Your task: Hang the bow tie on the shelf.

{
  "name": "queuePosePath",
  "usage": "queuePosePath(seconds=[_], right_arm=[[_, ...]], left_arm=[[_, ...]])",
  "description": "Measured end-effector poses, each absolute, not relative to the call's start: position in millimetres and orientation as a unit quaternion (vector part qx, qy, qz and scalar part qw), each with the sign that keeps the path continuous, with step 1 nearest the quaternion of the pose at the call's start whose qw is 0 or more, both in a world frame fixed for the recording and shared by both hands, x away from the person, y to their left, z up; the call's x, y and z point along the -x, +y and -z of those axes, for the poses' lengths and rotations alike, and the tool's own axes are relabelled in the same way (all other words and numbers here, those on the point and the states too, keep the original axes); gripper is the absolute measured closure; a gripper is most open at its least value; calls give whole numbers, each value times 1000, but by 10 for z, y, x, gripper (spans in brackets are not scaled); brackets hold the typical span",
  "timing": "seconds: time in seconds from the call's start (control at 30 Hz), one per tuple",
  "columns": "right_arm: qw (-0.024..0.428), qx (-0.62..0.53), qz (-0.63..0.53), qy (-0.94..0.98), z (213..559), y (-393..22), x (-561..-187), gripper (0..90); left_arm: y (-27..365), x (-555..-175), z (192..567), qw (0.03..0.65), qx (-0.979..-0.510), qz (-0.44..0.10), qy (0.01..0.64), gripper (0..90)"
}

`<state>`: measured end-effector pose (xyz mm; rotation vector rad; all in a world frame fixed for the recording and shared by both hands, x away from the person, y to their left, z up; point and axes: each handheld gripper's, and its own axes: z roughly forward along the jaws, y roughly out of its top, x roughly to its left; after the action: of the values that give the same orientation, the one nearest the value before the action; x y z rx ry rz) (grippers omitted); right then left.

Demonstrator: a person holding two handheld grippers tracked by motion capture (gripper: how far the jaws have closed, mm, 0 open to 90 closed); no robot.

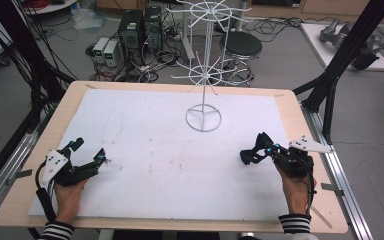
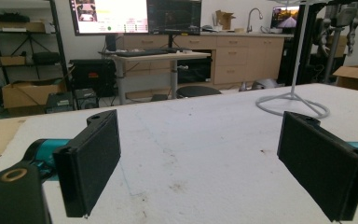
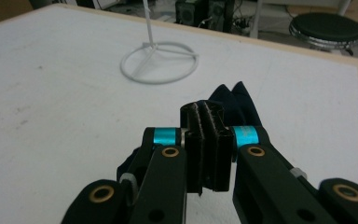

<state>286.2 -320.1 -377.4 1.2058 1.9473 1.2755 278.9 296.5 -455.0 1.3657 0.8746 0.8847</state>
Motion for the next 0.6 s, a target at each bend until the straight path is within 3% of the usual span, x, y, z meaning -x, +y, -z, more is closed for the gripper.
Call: queuePosePath(seconds=[0.6], right_arm=[[275, -383, -535, 702, 3407, -2820, -2860, 871]], left_arm=[[2968, -2789, 4550, 604, -589, -381, 378, 136]])
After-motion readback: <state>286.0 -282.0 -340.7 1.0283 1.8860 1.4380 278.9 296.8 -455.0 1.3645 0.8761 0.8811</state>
